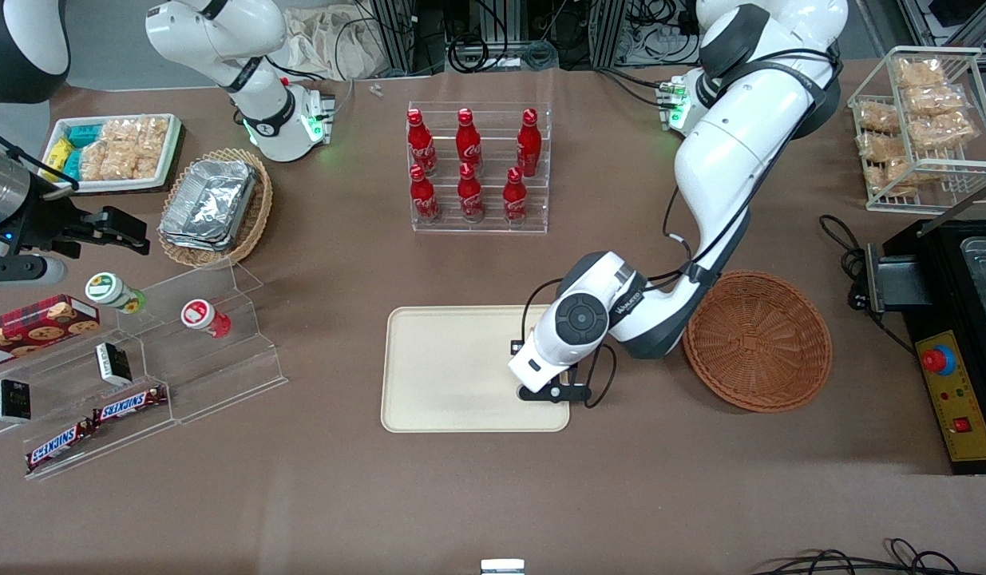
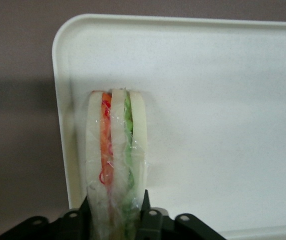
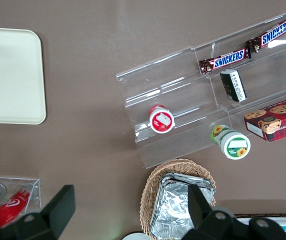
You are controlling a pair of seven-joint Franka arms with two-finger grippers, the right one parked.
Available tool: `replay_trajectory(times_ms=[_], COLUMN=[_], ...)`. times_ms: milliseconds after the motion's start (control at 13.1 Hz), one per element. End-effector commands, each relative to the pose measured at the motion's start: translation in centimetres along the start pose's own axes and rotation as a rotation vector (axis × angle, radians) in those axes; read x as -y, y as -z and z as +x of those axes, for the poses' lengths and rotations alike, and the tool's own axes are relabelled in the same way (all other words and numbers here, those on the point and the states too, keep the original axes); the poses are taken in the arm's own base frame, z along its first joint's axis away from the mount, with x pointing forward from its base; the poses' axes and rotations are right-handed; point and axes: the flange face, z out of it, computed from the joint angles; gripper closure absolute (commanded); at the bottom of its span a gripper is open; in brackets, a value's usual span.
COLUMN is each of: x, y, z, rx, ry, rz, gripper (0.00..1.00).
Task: Place sandwich from basket to tray
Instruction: 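Lower the sandwich onto the tray and open the left gripper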
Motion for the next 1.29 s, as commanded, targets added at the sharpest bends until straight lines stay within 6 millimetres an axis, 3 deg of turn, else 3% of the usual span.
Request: replay_trajectory(times_ms=[0, 152, 228, 380, 609, 685, 761, 1065, 1217], x=[-0.2, 0.1, 1.4, 5.9, 10.9, 13.4, 15.1, 23.1, 24.8], y=[2.0, 6.0, 8.3, 13.3, 20.9, 23.3, 25.8, 31.5, 32.6], z=[0.9, 1.2, 1.4, 2.0, -0.7, -1.3, -2.5, -5.6, -6.7], rx=[-0.042, -0.079, -0.082, -0.055, -0.099, -0.101, -0.092, -0.082, -0.077], ry=[0.012, 0.044, 0.095, 0.202, 0.255, 0.263, 0.212, 0.107, 0.092], rz=[-0.003, 0.002, 0.034, 0.093, 0.113, 0.105, 0.093, 0.154, 0.17], gripper=[0.0, 0.0, 0.0, 0.0, 0.0, 0.0, 0.0, 0.0, 0.0])
